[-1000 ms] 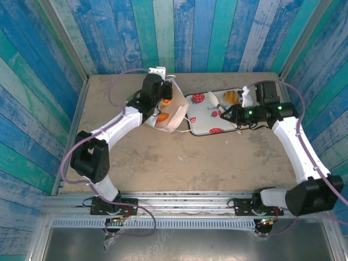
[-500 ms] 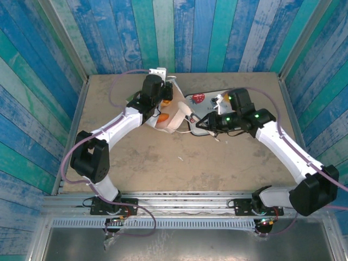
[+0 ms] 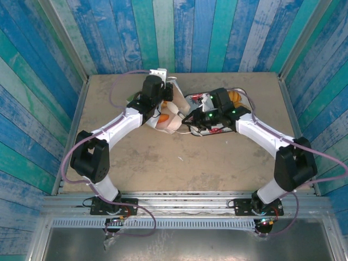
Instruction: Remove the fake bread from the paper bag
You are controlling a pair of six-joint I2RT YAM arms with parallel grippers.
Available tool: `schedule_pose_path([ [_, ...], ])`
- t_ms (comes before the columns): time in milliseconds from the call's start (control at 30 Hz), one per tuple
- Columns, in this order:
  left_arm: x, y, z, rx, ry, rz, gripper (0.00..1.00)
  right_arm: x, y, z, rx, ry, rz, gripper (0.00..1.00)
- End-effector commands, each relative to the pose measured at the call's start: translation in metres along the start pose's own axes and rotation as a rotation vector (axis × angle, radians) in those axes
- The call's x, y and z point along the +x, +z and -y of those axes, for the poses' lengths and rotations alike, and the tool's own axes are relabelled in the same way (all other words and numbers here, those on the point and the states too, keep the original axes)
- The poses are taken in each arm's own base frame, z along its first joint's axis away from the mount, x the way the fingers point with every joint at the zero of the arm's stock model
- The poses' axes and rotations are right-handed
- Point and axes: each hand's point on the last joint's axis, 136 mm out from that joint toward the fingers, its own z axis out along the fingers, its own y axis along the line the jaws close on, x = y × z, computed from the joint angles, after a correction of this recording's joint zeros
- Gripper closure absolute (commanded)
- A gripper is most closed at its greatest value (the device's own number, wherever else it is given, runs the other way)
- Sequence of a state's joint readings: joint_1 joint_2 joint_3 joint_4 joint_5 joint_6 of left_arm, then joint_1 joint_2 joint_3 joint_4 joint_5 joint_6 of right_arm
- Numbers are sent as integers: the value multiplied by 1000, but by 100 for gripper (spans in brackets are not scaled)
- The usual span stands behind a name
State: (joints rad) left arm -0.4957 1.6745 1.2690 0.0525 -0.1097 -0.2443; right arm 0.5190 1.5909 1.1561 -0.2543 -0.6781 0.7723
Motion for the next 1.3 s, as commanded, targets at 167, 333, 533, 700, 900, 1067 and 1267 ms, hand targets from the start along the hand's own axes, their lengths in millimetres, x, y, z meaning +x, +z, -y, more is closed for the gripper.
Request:
schedule_pose_path([
  [167, -13, -4, 6, 28, -20, 49, 100, -31, 24, -18, -76, 10, 29, 59],
  [333, -11, -3, 6, 28, -19, 46, 100, -38, 37, -15, -85, 25, 16, 55],
  [533, -13, -3, 7, 33, -19, 47, 99, -44, 46, -12, -87, 35, 13, 55],
  [700, -13, -3, 8, 38, -22, 47, 100, -46, 52, -10, -91, 41, 2, 53],
  [900, -12, -3, 8, 42, -24, 48, 100, -49, 59, -11, -104, 40, -1, 52],
  [1067, -11, -3, 9, 49, -26, 44, 100, -52, 65, -8, -107, 54, -1, 50],
  [1267, -13, -4, 10, 55, -28, 51, 100, -56, 70, -8, -113, 58, 2, 47],
])
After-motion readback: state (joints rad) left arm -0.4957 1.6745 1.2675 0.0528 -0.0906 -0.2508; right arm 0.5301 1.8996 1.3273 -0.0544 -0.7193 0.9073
